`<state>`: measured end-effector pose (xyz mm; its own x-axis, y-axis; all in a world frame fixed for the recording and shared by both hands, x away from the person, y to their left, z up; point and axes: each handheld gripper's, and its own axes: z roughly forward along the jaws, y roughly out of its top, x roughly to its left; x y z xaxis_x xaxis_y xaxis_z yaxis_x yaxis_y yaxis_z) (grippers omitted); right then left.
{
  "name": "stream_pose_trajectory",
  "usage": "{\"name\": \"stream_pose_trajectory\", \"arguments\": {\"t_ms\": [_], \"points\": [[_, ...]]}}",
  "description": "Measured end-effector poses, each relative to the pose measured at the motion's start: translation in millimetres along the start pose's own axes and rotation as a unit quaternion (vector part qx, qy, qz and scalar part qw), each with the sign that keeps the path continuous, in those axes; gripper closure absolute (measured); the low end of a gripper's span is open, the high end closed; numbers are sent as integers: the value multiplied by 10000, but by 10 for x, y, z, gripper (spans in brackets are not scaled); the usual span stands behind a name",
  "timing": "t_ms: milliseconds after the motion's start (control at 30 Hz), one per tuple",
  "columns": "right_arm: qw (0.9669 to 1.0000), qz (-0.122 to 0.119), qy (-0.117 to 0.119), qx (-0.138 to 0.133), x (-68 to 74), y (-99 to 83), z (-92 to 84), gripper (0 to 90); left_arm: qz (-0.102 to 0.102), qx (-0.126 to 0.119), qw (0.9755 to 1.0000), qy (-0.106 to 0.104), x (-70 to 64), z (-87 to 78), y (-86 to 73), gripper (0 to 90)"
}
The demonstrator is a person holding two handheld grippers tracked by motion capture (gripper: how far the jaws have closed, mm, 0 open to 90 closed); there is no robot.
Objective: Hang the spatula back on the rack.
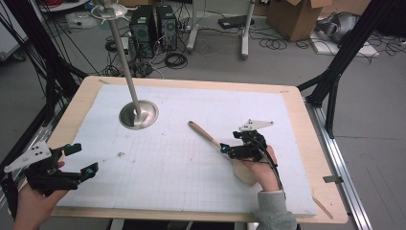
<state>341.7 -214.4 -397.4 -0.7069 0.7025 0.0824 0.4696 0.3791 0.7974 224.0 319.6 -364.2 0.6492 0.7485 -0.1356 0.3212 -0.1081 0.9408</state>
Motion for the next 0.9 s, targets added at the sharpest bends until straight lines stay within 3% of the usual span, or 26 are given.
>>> {"name": "stream_pose_trajectory", "arguments": {"t_ms": [333, 567, 900], "points": [[9992, -34, -12, 392, -28, -23, 178, 267, -21, 35, 10000, -11, 12, 16, -13, 23], [9976, -197, 23, 667, -25, -36, 255, 309, -27, 61, 10000, 17, 14, 17, -26, 23], [9964, -197, -11, 824, -40, -33, 349, 326, -40, 104, 9999, 16, 9, 27, -36, 23]]}}
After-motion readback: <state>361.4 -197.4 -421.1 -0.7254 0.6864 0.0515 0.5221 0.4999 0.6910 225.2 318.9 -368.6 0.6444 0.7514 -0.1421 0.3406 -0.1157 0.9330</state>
